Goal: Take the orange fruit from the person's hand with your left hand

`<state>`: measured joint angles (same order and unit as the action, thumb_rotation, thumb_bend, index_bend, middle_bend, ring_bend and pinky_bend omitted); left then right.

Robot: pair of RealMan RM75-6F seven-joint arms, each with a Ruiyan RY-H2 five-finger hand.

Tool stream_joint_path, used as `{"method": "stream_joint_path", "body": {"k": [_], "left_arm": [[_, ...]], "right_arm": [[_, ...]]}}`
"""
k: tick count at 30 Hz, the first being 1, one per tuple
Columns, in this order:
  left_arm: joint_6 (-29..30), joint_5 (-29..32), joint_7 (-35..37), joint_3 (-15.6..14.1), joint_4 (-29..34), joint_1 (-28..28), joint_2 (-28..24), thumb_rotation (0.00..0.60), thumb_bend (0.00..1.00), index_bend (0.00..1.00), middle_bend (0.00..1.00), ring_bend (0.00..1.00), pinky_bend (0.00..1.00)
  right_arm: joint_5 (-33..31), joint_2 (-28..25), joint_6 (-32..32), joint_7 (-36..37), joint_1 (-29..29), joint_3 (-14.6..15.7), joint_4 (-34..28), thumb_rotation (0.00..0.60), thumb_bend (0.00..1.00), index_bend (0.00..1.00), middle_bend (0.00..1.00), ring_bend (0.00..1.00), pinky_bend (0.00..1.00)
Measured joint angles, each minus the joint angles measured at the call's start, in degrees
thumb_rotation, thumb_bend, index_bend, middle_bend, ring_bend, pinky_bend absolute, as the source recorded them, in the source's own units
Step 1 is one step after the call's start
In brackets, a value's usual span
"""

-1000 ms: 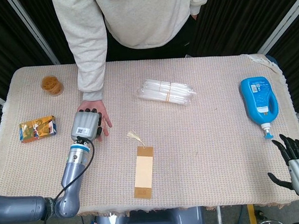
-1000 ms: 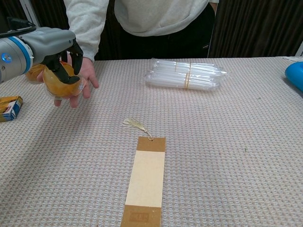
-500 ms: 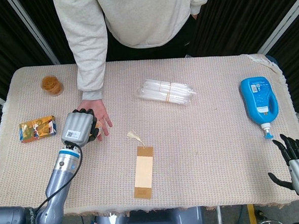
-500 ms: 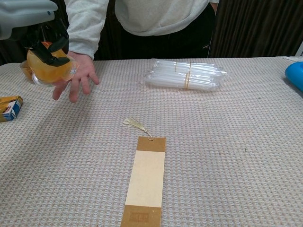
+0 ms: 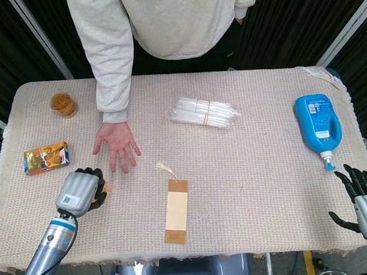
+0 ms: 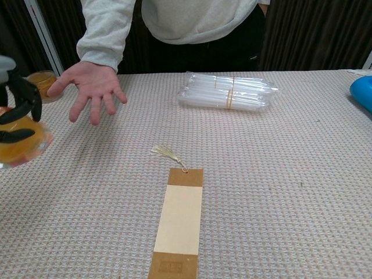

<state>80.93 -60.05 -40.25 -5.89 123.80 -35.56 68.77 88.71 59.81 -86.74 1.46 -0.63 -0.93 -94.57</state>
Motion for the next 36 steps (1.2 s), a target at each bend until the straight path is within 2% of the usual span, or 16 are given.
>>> {"method": "stream_joint_path", "body": {"k": [2,7,13,16,19,21,23,27,29,36], "left_arm": [[-0.5,-1.3,1.4,-1.6,-1.5,1.5,0.3,0.6,0.57,0.81,0.59,0.51,0.59],[-1.9,-2.6,2.3,-2.6,-7.5,3.1,3.3,0.6,0.57,0.81,0.59,0.51,0.59],[-4.2,-1.2,1.8,-1.4,-16.4,3.8,10.0,0.6,0.57,0.81,0.58,0.51,0.58],[-5.3,-0.6,1.0,-0.7,-21.3,3.9,13.4,0.6,0.57,0.8,0.54,0.48,0.57],[-6.2,-0.6,0.2,-0.4,-26.0,4.3,16.2,0.6,0.55,0.66,0.38,0.37,0.46],[-6.8,-0.7,-0.2,-0.3,-28.2,4.6,17.7,0.6,0.51,0.46,0.15,0.16,0.28],[-7.9,-0.4,-0.3,-0.2,-29.5,4.9,18.6,0.6,0.47,0.32,0.03,0.03,0.17],[-9.1,-0.2,0.3,0.5,-28.5,5.2,17.5,0.6,0.35,0.1,0.0,0.0,0.06],[-9.1,-0.2,0.9,1.0,-27.7,5.4,16.9,0.6,0.31,0.04,0.0,0.0,0.02],[-6.4,-1.7,2.9,2.3,-20.8,6.7,12.6,0.6,0.27,0.02,0.0,0.0,0.0]], "right_arm": [[-0.2,0.1,0.2,-0.1,-0.1,0.0,0.1,0.6,0.11,0.12,0.0,0.0,0.0],[-0.2,0.2,0.1,-0.3,-0.1,-0.1,0.0,0.6,0.11,0.12,0.0,0.0,0.0],[-0.4,0.3,0.1,-0.2,0.0,-0.2,0.4,0.6,0.11,0.12,0.0,0.0,0.0],[-0.3,0.2,0.0,0.0,0.0,-0.2,0.3,0.6,0.11,0.12,0.0,0.0,0.0],[-0.3,0.1,0.0,0.1,0.0,-0.2,0.3,0.6,0.11,0.12,0.0,0.0,0.0],[-0.2,0.2,0.0,0.1,0.0,-0.2,0.5,0.6,0.11,0.12,0.0,0.0,0.0],[-0.1,0.3,-0.2,0.2,0.0,-0.2,0.6,0.6,0.11,0.12,0.0,0.0,0.0],[-0.1,0.1,-0.3,0.0,0.1,-0.2,0.3,0.6,0.11,0.12,0.0,0.0,0.0],[-0.1,0.2,-0.2,0.0,0.1,-0.2,0.3,0.6,0.11,0.12,0.0,0.0,0.0],[-0.2,0.1,-0.5,0.0,0.3,-0.3,0.3,0.6,0.11,0.12,0.0,0.0,0.0]]}}
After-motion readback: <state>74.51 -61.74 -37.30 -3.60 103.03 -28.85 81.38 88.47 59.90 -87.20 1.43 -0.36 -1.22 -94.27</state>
